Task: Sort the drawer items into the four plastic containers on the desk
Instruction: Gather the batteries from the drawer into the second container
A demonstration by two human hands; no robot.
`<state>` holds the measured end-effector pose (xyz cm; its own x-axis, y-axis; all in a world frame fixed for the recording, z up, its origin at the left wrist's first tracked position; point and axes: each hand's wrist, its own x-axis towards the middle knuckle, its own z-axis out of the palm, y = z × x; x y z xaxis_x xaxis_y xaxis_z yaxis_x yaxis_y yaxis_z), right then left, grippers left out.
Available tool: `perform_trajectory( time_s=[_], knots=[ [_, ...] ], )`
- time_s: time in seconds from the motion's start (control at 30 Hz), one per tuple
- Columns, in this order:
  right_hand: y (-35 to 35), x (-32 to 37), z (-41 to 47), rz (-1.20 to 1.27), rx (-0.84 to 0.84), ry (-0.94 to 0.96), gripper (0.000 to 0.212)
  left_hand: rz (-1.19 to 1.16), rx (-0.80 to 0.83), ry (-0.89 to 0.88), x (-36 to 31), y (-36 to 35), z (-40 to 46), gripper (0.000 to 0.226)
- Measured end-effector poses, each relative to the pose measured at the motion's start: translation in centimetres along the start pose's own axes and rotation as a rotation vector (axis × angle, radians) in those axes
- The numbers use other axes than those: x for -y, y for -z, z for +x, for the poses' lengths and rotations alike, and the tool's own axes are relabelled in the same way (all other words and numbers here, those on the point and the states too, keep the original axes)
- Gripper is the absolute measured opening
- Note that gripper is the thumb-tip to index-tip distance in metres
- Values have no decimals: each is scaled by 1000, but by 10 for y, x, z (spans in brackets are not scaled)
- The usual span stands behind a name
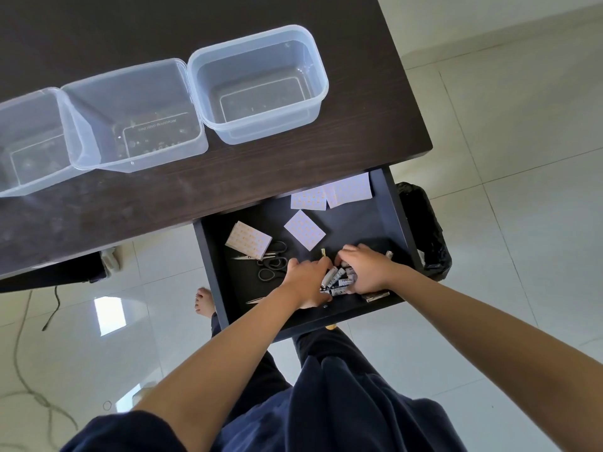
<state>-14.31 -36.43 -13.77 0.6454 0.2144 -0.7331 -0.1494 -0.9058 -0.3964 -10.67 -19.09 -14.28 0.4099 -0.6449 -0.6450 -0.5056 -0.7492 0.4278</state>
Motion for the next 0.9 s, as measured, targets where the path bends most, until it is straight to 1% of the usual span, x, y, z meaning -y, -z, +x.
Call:
perform_trajectory(
  time_s=[0.17, 0.3, 0.4, 0.47, 0.6, 0.77, 0.9],
  knots=[
    [5, -1, 1, 63, 69, -29, 42, -86, 7, -1, 3, -1, 1, 48],
    [7, 1, -1, 80, 120, -72, 41, -144, 20, 13, 2, -1, 3, 49],
    [9, 3, -2, 69, 151, -77, 42, -123, 61, 20, -2, -1, 5, 47],
    [11, 5, -3, 52, 167, -76, 41, -107, 81, 20, -3, -2, 6, 43],
    [11, 8, -3, 61, 211, -75, 30, -66, 96, -13, -4, -1, 5, 30],
    [8, 7, -5, 105, 234, -89, 24, -121, 81, 6, -6, -3, 1, 33],
    [8, 7, -5, 135, 242, -82, 29, -164, 43, 12, -4, -7, -2, 28]
  ],
)
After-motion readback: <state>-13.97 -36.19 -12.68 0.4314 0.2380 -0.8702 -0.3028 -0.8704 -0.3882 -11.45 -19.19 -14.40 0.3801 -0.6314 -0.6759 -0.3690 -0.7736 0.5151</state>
